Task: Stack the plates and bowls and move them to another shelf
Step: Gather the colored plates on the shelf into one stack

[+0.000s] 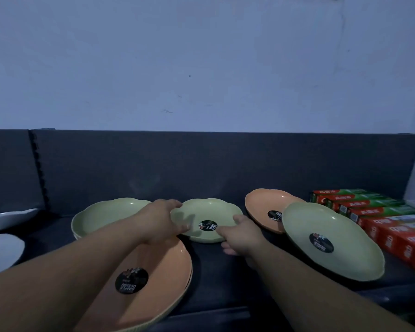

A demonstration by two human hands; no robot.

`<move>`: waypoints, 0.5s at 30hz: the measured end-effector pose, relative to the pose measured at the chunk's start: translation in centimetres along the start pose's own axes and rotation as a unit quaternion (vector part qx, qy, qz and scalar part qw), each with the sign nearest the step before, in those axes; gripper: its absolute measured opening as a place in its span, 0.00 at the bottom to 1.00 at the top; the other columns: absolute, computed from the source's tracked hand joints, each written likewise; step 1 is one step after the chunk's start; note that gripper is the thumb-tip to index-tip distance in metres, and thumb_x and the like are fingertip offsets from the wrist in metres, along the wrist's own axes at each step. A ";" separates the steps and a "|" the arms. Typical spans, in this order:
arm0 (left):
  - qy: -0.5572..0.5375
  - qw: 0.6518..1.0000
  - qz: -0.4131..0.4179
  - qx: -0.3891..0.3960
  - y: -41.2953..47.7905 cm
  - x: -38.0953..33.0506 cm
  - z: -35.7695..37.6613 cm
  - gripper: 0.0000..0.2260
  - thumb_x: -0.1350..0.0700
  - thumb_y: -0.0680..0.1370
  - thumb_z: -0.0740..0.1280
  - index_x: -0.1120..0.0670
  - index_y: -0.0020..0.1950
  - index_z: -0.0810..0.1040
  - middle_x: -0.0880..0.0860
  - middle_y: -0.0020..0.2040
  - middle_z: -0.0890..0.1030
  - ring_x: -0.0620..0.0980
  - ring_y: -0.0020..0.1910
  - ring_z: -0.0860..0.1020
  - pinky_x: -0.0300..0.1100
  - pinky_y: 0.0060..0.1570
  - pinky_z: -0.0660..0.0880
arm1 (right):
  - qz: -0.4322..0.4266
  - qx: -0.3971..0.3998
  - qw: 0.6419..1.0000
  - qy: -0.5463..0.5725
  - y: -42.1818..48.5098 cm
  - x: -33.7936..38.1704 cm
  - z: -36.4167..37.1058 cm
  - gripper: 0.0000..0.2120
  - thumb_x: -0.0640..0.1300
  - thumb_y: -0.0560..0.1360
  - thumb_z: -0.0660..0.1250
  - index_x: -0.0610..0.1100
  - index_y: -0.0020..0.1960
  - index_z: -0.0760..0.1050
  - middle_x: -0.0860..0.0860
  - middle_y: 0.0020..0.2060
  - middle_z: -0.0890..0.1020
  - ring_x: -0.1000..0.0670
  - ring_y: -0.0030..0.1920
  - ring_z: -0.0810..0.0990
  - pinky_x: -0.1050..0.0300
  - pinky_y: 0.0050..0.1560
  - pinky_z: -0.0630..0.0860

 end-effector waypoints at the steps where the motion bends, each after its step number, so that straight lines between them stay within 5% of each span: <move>1: 0.000 1.000 0.000 -0.003 0.1 0.0 -0.1 0.27 0.43 0.73 0.69 0.47 0.70 0.70 0.49 0.65 0.75 0.50 0.61 0.76 0.42 0.60 0.72 | 0.008 0.009 1.000 0.025 0.3 -0.2 0.2 0.31 0.38 0.75 0.67 0.40 0.76 0.59 0.40 0.50 0.80 0.45 0.41 0.77 0.43 0.56 0.80; 4: 0.006 1.000 0.000 -0.011 0.0 -0.3 -0.4 0.25 0.45 0.74 0.69 0.48 0.70 0.70 0.49 0.66 0.74 0.49 0.63 0.74 0.38 0.59 0.70 | 0.011 0.001 0.998 0.054 0.6 -0.3 0.0 0.11 0.31 0.74 0.63 0.40 0.54 0.70 0.36 0.51 0.79 0.42 0.41 0.80 0.38 0.55 0.79; 7: 0.000 1.000 0.003 -0.017 -0.2 -0.5 -0.6 0.25 0.46 0.75 0.68 0.50 0.70 0.69 0.49 0.67 0.74 0.48 0.64 0.73 0.35 0.58 0.67 | 0.007 -0.017 0.998 0.062 1.0 -0.5 -0.1 0.06 0.29 0.70 0.63 0.38 0.39 0.71 0.39 0.43 0.80 0.37 0.45 0.85 0.37 0.52 0.81; 12: -0.015 0.999 0.000 -0.041 -0.8 -0.1 -2.0 0.27 0.45 0.75 0.67 0.49 0.72 0.66 0.50 0.71 0.70 0.48 0.67 0.70 0.37 0.62 0.65 | 0.005 -0.020 0.990 0.138 0.8 0.0 -0.3 0.07 0.29 0.72 0.62 0.40 0.41 0.71 0.41 0.46 0.79 0.39 0.44 0.85 0.42 0.52 0.82; 15: -0.034 0.997 0.005 -0.067 -1.6 0.5 -3.4 0.24 0.45 0.76 0.67 0.47 0.70 0.69 0.50 0.69 0.71 0.49 0.66 0.71 0.37 0.60 0.65 | -0.005 -0.016 0.988 0.156 0.4 1.0 -0.2 0.05 0.29 0.71 0.61 0.32 0.46 0.72 0.43 0.40 0.75 0.42 0.40 0.82 0.33 0.58 0.76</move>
Point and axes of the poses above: each hand's wrist, its own y-axis towards the middle knuckle, its own z-axis out of the palm, x = y × z, the point moved 10 cm from there along y, towards the middle knuckle
